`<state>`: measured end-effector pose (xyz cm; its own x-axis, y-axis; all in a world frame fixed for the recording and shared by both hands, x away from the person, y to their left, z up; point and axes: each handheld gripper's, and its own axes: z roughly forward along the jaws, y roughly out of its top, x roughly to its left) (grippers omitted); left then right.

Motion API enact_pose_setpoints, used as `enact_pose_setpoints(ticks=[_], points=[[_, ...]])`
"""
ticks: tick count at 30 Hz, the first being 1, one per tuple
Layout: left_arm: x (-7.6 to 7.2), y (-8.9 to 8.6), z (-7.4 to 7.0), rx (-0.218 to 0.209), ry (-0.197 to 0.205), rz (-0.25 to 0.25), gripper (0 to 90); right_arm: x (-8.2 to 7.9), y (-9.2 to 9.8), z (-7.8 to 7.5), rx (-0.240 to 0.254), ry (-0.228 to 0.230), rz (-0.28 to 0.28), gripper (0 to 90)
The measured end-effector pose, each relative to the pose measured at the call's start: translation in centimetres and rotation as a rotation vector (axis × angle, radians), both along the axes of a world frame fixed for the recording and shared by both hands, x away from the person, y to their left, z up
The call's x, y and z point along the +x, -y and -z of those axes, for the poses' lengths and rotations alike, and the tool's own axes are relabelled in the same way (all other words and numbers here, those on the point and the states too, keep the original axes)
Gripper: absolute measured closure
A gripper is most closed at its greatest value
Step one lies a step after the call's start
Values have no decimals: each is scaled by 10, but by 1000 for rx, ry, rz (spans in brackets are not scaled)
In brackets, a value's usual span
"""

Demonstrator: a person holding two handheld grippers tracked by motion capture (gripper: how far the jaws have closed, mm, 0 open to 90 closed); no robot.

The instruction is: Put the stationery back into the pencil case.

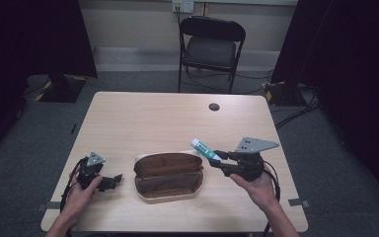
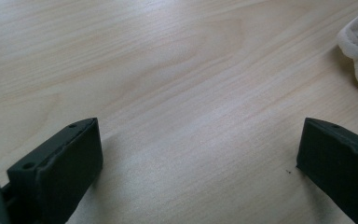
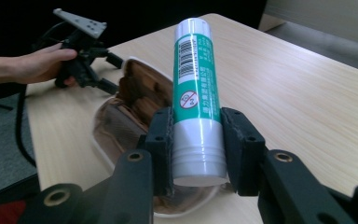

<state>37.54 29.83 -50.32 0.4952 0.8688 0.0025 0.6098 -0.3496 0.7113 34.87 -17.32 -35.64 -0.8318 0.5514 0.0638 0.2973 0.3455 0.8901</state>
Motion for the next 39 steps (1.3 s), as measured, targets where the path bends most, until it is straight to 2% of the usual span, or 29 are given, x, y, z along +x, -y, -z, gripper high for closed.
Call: enact_pose_setpoints(ticks=[11, 17, 23, 28, 34, 36, 39], points=[[0, 0, 0, 0, 0, 0, 0, -4, -38, 15, -34, -21, -101, 655], [0, 0, 0, 0, 0, 0, 0, 3, -59, 28, -57, -50, -142, 655], [0, 0, 0, 0, 0, 0, 0, 7, -89, 35, -85, -60, -201, 655], [0, 0, 0, 0, 0, 0, 0, 11, -109, 46, -122, -83, -236, 655], [0, 0, 0, -1, -1, 0, 0, 23, -127, 64, -183, -117, -238, 654], [0, 0, 0, 0, 0, 0, 0, 27, -129, 70, -204, -117, -223, 654], [0, 0, 0, 0, 0, 0, 0, 30, -131, 77, -209, -143, -221, 654]])
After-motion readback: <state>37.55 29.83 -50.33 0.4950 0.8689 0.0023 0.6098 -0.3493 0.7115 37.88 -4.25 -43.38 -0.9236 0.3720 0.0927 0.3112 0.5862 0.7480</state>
